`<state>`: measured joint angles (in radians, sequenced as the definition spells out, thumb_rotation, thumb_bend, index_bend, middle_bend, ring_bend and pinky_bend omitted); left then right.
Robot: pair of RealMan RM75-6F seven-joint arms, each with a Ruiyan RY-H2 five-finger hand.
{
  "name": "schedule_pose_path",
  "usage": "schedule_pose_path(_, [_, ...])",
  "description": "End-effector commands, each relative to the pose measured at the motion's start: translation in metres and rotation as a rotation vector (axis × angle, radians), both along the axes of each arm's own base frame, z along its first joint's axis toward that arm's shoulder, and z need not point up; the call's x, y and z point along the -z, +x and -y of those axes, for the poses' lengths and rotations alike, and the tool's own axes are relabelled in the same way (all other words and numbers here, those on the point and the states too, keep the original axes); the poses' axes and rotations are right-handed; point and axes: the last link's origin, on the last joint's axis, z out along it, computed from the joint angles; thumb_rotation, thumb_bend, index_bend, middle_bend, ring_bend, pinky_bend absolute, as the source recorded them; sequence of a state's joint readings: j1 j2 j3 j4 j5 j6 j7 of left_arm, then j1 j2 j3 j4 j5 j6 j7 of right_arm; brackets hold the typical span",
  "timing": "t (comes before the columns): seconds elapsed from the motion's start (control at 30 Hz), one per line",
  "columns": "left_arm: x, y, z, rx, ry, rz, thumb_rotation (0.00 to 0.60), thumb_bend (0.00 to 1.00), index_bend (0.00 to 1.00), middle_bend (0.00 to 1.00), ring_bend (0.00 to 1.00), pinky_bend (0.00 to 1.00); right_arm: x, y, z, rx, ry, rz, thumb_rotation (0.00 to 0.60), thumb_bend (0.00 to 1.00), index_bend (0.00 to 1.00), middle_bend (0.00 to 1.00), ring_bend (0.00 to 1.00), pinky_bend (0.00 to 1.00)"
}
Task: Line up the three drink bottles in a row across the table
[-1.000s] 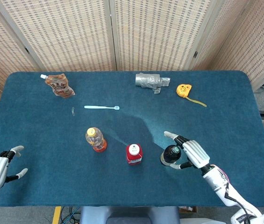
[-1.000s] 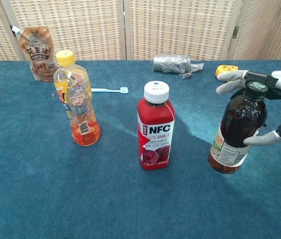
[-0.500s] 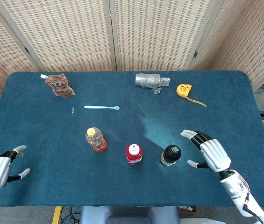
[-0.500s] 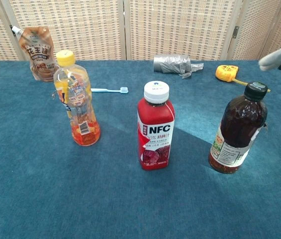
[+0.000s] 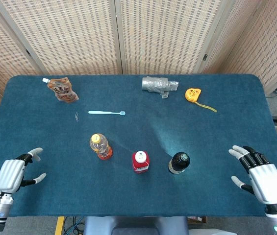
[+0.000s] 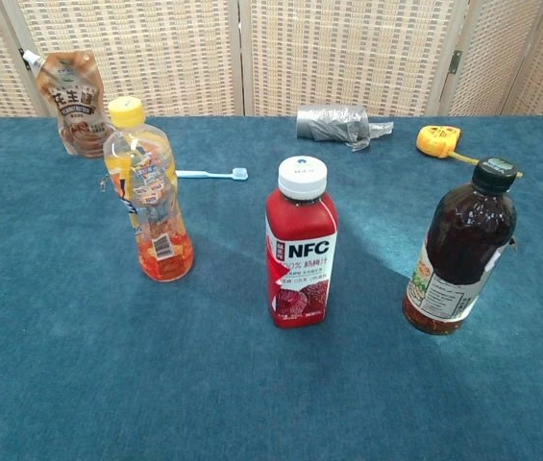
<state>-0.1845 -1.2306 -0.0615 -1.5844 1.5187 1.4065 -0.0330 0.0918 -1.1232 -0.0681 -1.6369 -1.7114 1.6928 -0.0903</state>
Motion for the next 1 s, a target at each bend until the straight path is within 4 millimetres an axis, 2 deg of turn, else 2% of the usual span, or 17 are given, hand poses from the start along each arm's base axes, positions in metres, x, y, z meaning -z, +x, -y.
schedule_pose_path(0.03, [0.010,0.008,-0.009,-0.007,-0.040,0.043,0.600,0.11,0.32,0.39,0.42,0.56,-0.005,-0.006,-0.010,0.007,0.008,0.016,0.600,0.09,0.28,0.26,0.17,0.34])
schedule_pose_path(0.17, [0.022,0.018,-0.019,-0.036,-0.117,0.085,0.600,0.11,0.15,0.15,0.23,0.32,-0.009,-0.006,-0.012,0.004,0.014,0.035,0.600,0.09,0.28,0.26,0.17,0.34])
schedule_pose_path(0.23, [0.026,0.021,-0.026,-0.049,-0.128,0.110,0.600,0.11,0.06,0.05,0.14,0.25,-0.010,-0.006,-0.012,0.002,0.020,0.041,0.600,0.09,0.28,0.26,0.17,0.34])
schedule_pose_path(0.3, [0.031,0.026,-0.034,-0.064,-0.130,0.155,0.600,0.11,0.02,0.01,0.08,0.22,-0.010,-0.006,-0.013,0.004,0.023,0.048,0.600,0.09,0.28,0.26,0.17,0.34])
schedule_pose_path(0.43, [0.037,0.036,-0.045,-0.065,-0.150,0.208,0.600,0.11,0.00,0.00,0.03,0.20,-0.012,-0.007,-0.012,0.007,0.031,0.057,0.600,0.09,0.28,0.26,0.17,0.34])
schedule_pose_path(1.0, [0.059,0.067,-0.080,-0.078,-0.210,0.336,0.600,0.11,0.00,0.00,0.02,0.19,-0.010,-0.008,-0.009,0.014,0.054,0.071,0.600,0.09,0.29,0.26,0.17,0.34])
